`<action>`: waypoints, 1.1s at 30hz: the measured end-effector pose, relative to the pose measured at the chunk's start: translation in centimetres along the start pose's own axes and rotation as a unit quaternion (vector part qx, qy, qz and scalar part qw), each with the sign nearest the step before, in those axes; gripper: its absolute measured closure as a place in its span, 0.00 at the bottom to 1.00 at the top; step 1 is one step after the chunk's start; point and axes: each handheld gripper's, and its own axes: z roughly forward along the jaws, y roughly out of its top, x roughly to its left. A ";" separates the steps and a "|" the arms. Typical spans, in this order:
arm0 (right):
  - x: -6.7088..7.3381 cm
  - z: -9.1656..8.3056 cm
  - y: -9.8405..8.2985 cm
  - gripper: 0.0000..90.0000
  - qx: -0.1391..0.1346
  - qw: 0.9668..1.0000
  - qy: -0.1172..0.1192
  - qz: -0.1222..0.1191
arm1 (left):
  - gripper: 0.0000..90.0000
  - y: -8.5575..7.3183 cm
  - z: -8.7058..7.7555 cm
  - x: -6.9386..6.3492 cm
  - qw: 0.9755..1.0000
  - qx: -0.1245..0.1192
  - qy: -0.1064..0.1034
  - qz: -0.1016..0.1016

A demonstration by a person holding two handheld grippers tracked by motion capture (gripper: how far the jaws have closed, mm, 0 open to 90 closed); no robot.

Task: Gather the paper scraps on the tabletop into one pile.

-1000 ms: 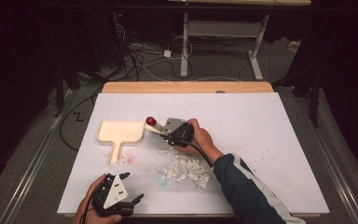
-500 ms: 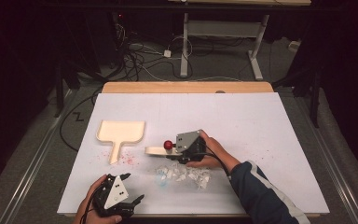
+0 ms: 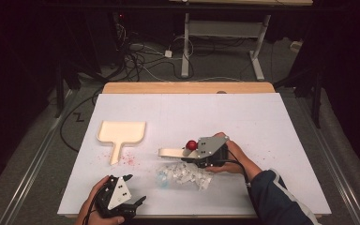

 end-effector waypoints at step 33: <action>4.7 -5.4 -3.1 0.75 0.162 0.938 -0.204 0.227 | 0.20 0.5 0.0 -0.3 1.000 0.003 0.001 0.021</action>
